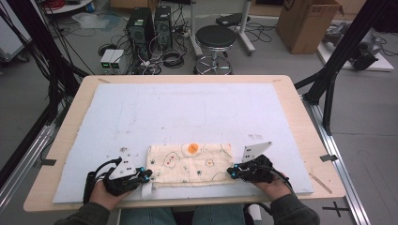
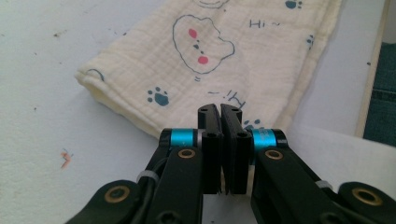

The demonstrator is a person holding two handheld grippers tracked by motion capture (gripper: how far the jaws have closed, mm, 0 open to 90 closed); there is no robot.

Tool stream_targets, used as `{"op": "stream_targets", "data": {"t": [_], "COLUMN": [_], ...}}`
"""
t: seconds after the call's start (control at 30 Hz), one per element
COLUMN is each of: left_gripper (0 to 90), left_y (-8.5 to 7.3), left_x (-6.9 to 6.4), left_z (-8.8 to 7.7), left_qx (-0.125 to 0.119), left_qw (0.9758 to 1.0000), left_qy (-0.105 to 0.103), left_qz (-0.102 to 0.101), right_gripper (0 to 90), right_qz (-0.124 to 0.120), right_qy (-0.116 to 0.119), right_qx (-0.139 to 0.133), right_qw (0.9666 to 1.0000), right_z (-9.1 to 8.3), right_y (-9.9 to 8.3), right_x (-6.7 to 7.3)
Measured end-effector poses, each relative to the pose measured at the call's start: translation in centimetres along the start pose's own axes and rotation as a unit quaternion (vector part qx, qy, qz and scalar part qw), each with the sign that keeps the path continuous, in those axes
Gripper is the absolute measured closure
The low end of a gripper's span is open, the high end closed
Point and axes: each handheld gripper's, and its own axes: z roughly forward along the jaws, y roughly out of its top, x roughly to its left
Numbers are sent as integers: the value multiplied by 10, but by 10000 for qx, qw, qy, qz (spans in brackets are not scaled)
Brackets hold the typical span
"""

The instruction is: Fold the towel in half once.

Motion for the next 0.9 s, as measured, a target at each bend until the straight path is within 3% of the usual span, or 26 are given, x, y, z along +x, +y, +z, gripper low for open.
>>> {"op": "stream_targets", "data": {"t": [0.2,0.23,0.3,0.4,0.5,0.6,0.73,0.9], "left_gripper": [863,859,825,770,740,731,757,796], "left_y": [0,0,0,0,-1,-3,-4,-5], "left_x": [0,-1,-1,-1,-2,-2,-1,-1], "left_z": [-3,-2,-3,-3,0,4,6,7], "left_qx": [-55,-43,-55,-72,2,137,218,233], "left_qw": [10000,10000,9999,9997,9994,9989,9990,9992], "left_qy": [-16,-41,-94,-215,-332,-440,-384,-331], "left_qz": [-1,10,-12,-19,38,7,-36,-17], "right_gripper": [854,798,757,729,710,728,829,852], "right_qz": [1,-17,-52,-160,-344,-396,-358,-261], "right_qy": [-61,-106,38,172,149,96,79,107], "right_qx": [-203,-154,-89,-30,270,359,373,262], "right_qw": [9998,9998,9999,9997,9989,9985,9986,9993], "right_z": [-6,-6,-5,-3,5,10,9,6], "right_y": [3,3,2,0,-2,-2,-2,0], "right_x": [2,2,2,6,10,9,7,5]}}
